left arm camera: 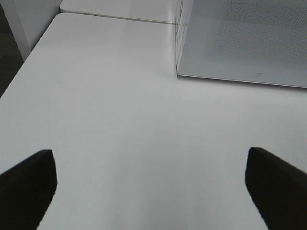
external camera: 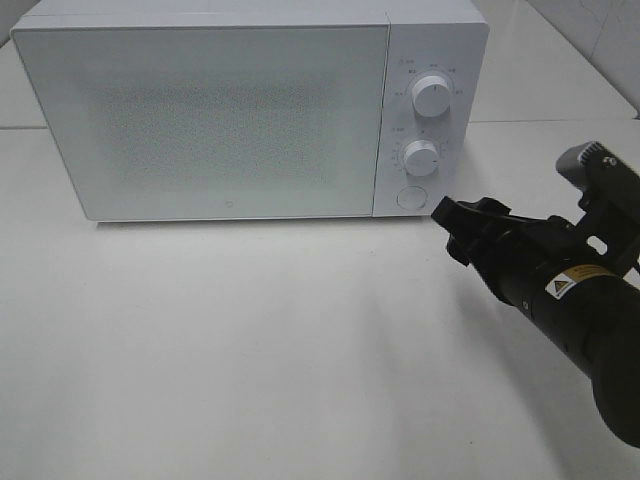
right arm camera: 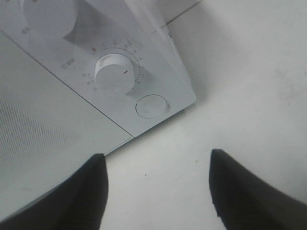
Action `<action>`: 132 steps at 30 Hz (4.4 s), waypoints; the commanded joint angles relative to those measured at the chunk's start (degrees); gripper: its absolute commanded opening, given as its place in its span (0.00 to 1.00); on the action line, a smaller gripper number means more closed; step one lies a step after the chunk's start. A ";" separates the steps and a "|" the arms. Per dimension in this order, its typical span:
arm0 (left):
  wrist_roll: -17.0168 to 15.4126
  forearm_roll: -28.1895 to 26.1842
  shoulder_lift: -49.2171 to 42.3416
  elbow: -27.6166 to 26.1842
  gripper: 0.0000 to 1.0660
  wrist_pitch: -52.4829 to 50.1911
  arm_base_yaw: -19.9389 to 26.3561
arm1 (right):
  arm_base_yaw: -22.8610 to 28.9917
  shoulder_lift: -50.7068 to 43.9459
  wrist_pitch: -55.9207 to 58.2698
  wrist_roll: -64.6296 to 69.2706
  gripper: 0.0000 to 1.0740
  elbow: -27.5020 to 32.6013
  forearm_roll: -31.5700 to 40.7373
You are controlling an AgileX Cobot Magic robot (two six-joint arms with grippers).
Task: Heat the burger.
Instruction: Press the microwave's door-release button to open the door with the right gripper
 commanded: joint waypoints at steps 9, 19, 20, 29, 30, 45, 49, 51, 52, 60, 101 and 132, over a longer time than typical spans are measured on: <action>-0.06 0.00 -0.86 0.06 0.94 -0.52 0.11 | 0.29 0.11 0.52 39.30 0.25 -0.40 -0.40; -0.06 0.00 -0.86 0.06 0.94 -0.52 0.11 | 0.29 0.11 0.74 50.59 0.00 -0.69 0.52; -0.06 0.00 -0.86 0.06 0.94 -0.52 0.11 | 0.29 0.52 1.55 50.42 0.00 -1.32 2.41; -0.06 0.00 -0.86 0.06 0.94 -0.52 0.11 | 0.11 6.88 1.15 51.22 0.00 -6.59 4.35; -0.06 0.00 -0.86 0.06 0.94 -0.52 0.11 | 0.11 6.88 1.15 51.22 0.00 -6.59 4.35; -0.06 0.00 -0.86 0.06 0.94 -0.52 0.11 | -3.27 15.64 2.52 50.94 0.00 -16.62 3.67; -0.06 0.00 -0.86 0.06 0.94 -0.52 0.11 | -4.76 17.88 3.32 50.99 0.00 -19.94 2.46; -0.06 0.00 -0.86 0.06 0.94 -0.52 0.11 | -5.04 18.28 3.38 50.99 0.00 -20.74 2.29; -0.06 0.00 -0.86 0.06 0.94 -0.52 0.11 | -5.56 18.85 3.90 50.99 0.00 -22.12 2.18; -0.06 0.00 -0.86 0.06 0.94 -0.52 0.11 | -7.22 21.26 6.47 50.76 0.00 -25.84 0.92; -0.06 0.17 -0.86 0.06 0.94 -0.52 0.11 | -9.80 25.61 9.22 50.65 0.00 -30.42 -0.29; -0.06 0.46 -0.86 0.06 0.94 -0.52 0.11 | -9.85 29.45 -3.21 47.73 0.00 -37.53 3.55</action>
